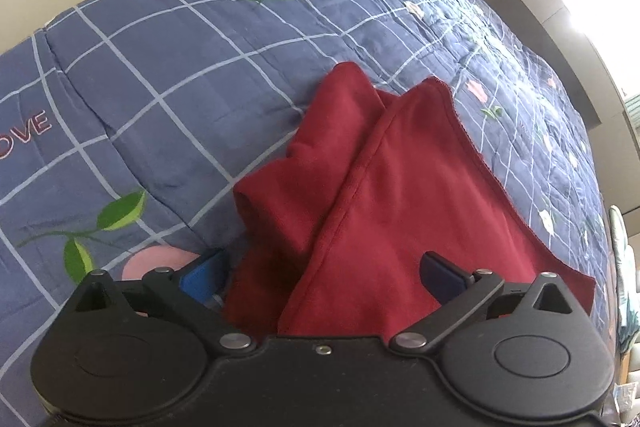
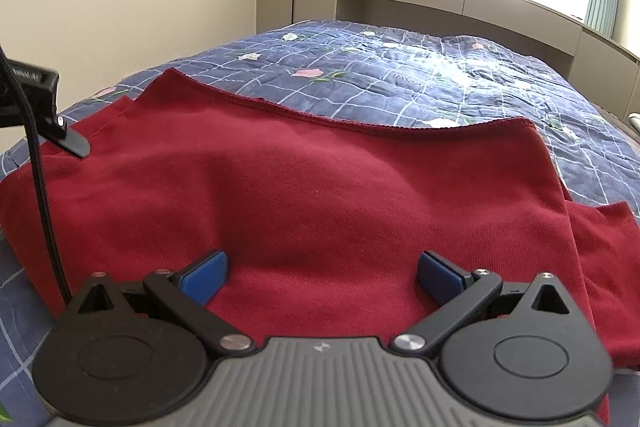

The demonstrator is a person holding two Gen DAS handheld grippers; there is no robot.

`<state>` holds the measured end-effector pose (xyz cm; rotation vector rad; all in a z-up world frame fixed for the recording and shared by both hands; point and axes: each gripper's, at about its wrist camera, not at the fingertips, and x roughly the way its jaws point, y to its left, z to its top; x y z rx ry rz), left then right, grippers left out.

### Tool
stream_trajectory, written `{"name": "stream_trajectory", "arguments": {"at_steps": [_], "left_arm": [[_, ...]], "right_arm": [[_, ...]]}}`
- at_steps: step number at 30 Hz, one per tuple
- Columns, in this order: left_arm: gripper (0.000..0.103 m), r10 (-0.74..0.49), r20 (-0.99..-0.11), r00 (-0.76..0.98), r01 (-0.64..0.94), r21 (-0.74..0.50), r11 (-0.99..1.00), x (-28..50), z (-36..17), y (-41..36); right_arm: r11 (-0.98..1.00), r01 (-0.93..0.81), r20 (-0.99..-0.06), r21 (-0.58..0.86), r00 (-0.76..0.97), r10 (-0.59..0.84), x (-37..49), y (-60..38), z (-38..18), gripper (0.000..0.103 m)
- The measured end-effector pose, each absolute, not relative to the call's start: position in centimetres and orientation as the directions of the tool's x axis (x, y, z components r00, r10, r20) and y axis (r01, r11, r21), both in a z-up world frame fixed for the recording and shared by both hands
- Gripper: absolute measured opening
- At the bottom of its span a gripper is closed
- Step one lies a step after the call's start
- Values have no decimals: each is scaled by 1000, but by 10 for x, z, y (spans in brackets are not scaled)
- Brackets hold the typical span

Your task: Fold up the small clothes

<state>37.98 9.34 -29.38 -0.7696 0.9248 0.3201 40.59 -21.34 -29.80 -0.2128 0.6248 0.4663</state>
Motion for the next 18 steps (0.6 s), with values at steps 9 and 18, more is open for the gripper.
{"name": "stream_trajectory", "arguments": {"at_steps": [9,18], "left_arm": [[39,-29,-834,550,-631,-438,641,378,-288,93],[49,-27,-843,538,-646,-432,629,381,-292,90]], "right_arm": [[860,-509,-638,-40,675,370,412,-216,-292,103],[915,-386,-563,-118,785,259,449,-268,-242,103]]}}
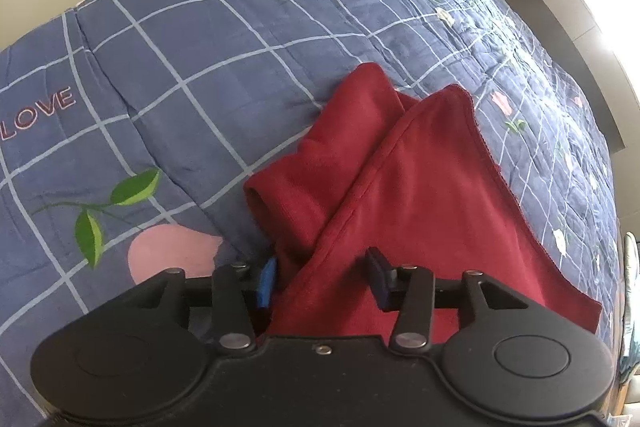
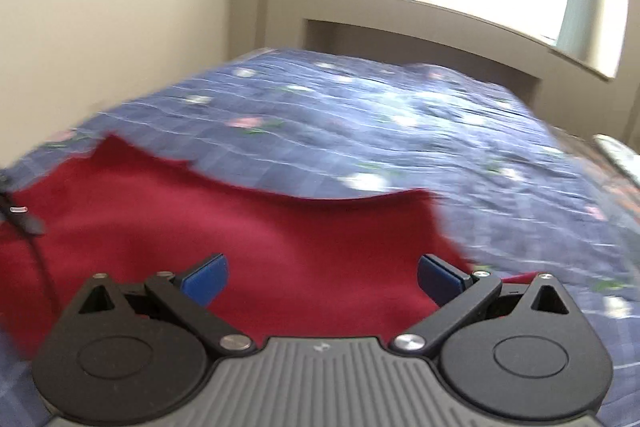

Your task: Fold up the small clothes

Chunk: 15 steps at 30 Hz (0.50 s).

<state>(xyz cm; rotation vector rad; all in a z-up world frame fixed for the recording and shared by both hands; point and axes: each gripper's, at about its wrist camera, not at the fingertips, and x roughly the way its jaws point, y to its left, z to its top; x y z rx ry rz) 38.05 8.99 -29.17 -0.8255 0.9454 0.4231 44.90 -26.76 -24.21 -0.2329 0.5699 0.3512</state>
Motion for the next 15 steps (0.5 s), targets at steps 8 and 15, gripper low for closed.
{"name": "stream_trajectory", "arguments": {"at_steps": [8,15], "left_arm": [[64,-29,-844,535,-636,-425,644,387,-290,84],[67,-25,-849,528,-634,-414,653,388,-290,83]], "right_arm": [[954,-298,-638,-14,737,221,513,-313,-254,46],[946,-321,-628,-43,745,224,514,-318,-246,6]]}}
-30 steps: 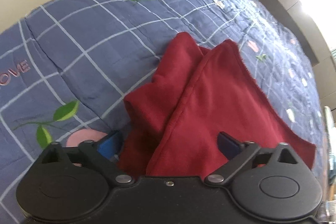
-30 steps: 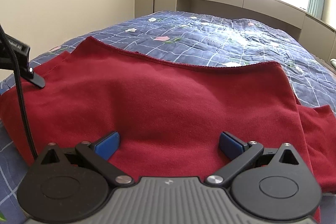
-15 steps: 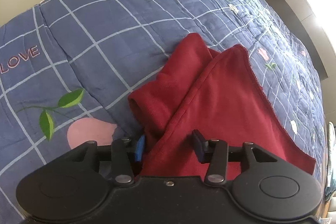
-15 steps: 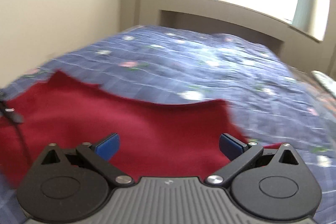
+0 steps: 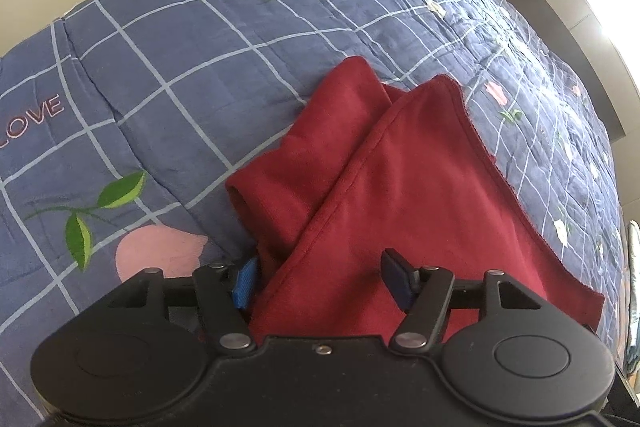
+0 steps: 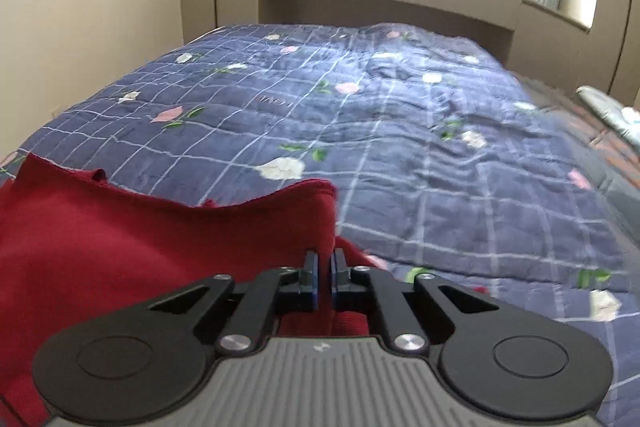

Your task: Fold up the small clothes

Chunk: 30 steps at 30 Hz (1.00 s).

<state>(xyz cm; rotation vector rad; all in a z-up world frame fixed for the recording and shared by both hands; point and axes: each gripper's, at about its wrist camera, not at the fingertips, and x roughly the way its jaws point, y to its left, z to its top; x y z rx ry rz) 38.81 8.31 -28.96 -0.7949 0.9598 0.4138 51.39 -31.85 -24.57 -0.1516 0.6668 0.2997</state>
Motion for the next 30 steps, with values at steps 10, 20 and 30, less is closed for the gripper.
{"name": "stream_trajectory", "arguments": {"at_steps": [10,20,30], "left_arm": [[71,-30,-847,531,-630,-418,655,387,-290,84],[65,-21,-841,541,-672,-447,590,386,-293,88],[15,37,-745,666,-516,-424,744,382,-242,55]], "right_arm": [[953,-293,-647,-79,742,174,516,-325,-248,49],[819,-559,-619,-131,691,373,436,-272,-253,94],[862,-497,-666,-102,678,312,430,-287,-256,95]]}}
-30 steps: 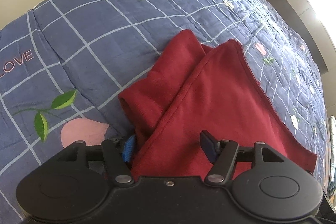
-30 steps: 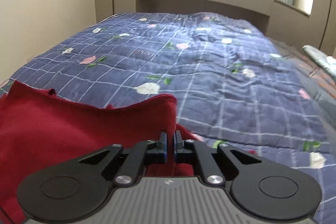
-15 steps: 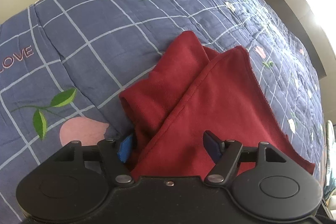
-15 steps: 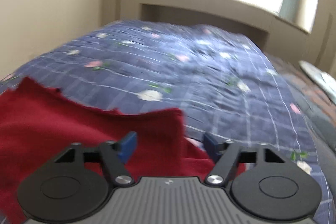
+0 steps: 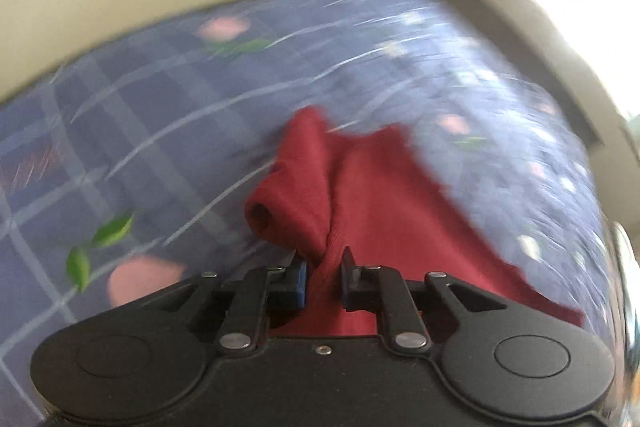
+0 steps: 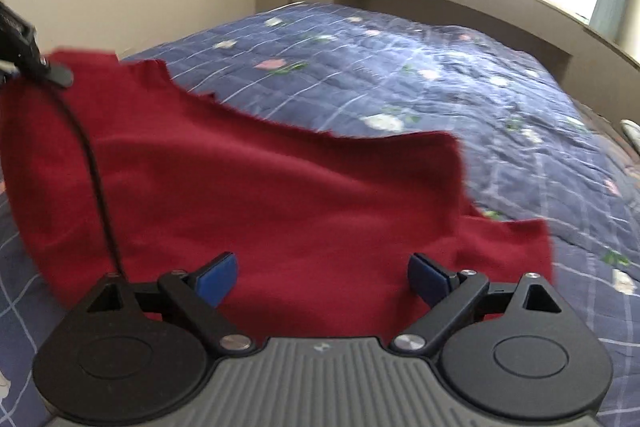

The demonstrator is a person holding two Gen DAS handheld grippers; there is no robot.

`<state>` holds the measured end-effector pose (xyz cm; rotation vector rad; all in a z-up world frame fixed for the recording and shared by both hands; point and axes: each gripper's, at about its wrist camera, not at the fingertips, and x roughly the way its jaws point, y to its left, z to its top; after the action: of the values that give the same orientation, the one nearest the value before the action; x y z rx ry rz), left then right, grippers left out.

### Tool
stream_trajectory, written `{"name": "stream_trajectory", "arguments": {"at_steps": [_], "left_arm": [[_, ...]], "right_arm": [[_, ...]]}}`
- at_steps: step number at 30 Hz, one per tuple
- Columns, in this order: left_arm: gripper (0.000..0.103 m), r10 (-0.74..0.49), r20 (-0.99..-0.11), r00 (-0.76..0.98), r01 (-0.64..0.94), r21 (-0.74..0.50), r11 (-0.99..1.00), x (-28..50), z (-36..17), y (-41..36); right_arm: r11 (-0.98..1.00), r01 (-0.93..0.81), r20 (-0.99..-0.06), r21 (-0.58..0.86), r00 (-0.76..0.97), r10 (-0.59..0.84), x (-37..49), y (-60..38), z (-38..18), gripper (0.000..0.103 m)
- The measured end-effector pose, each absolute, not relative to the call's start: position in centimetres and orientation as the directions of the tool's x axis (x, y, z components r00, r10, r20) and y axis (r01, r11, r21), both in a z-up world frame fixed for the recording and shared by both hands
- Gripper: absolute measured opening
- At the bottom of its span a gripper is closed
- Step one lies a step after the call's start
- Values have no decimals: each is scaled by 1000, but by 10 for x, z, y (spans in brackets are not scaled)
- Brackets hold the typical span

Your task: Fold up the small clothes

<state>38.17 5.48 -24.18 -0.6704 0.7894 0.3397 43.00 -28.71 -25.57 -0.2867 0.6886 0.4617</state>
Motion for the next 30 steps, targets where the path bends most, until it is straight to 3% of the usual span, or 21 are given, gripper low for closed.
{"name": "stream_trajectory", "arguments": {"at_steps": [5,13,19,23,27,30], "left_arm": [[15,-98,-625,775,-238,-431,870,396,-190,4],[15,-360,-576,734,91,-441,893,431,-147,-104],[15,-562,-593,577,202,-563,801,440,-191,-194],[18,-564,-681,467,208,-535,819,443,-230,-230],[35,-567,-706,425,183,-546,818,444,-239,-232],[65,-579,-694,429,172,-566,806,439,-236,-223]], "right_arm": [[912,-391,-630,-127,742,230,435,-329,-230,97],[970,-172,-631,-169,775,28,423,-412,-219,98],[985,-43,-679,-170,729,-85,411,-458,-237,98],[988,-27,-695,-150,714,-86,405,-467,-241,99],[994,-17,-696,-105,715,-62,407,-467,-238,103],[998,-8,-696,-58,717,-35,412,-466,-232,103]]}}
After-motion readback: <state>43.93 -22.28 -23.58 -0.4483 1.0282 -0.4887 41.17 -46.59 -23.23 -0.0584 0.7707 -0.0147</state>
